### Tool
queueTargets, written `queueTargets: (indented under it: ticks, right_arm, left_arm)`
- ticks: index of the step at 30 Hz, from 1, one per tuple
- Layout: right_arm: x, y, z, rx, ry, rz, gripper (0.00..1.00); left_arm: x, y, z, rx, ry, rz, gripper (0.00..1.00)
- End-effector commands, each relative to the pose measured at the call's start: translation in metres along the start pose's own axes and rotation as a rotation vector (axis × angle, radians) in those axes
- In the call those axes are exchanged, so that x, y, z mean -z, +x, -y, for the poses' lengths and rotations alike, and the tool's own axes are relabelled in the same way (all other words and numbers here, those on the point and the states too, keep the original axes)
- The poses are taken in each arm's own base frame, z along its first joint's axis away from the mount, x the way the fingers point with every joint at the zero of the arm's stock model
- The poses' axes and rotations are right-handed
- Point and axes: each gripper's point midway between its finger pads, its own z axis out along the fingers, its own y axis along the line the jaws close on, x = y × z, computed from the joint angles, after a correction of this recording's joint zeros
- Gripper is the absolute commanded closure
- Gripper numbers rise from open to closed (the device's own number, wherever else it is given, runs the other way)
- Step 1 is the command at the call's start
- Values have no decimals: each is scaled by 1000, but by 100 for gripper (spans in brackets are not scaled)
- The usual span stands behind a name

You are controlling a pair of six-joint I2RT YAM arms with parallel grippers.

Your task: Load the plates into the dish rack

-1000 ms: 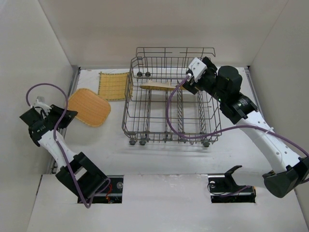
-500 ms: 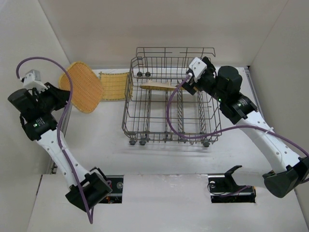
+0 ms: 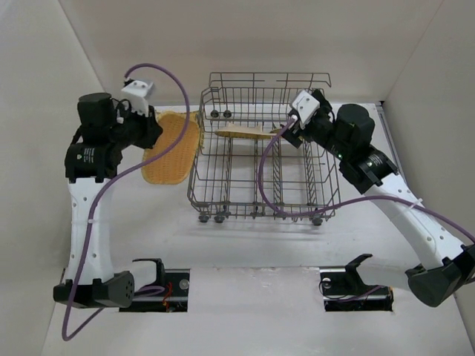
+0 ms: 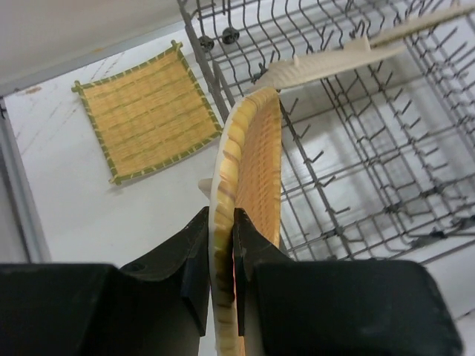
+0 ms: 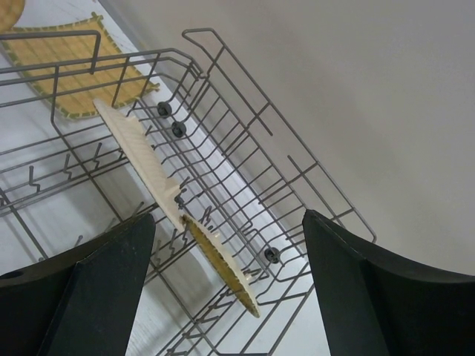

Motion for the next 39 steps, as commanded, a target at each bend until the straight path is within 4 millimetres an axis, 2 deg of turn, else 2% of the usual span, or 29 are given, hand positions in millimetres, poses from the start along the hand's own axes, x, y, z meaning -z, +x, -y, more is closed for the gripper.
queueTargets:
  ticks: [1,8,11,14,21,22,25,28,34,39]
  right_arm:
    - [11,-24,7,-4,33,90,14]
    - [15,-17,7,-3,46,83,14]
    - [16,-14,8,-3,54,80,14]
    - [18,-9,10,-3,64,73,14]
    - [28,8,13,-6,89,46,14]
    - [33,18,15,-8,103,26,14]
    - [37,27,18,-10,119,6,14]
    - [48,45,29,-28,163,-33,14]
    - [74,80,60,-116,288,-108,13]
    - [92,96,70,-164,341,-144,13]
  left_arm:
    - [14,-29,0,-227,-101,39,97]
    - [8,-60,17,-391,-100,85,98]
    - [4,-72,30,-497,-82,97,98]
    - [-4,-72,48,-623,-50,91,98]
    - [-19,-69,94,-795,47,90,98]
    - [-24,-69,111,-869,76,107,98]
    - [-27,-70,120,-896,93,120,98]
    - [-32,-75,132,-920,112,151,98]
    - [-45,-75,156,-979,166,192,98]
    - [-57,-77,173,-1017,186,252,98]
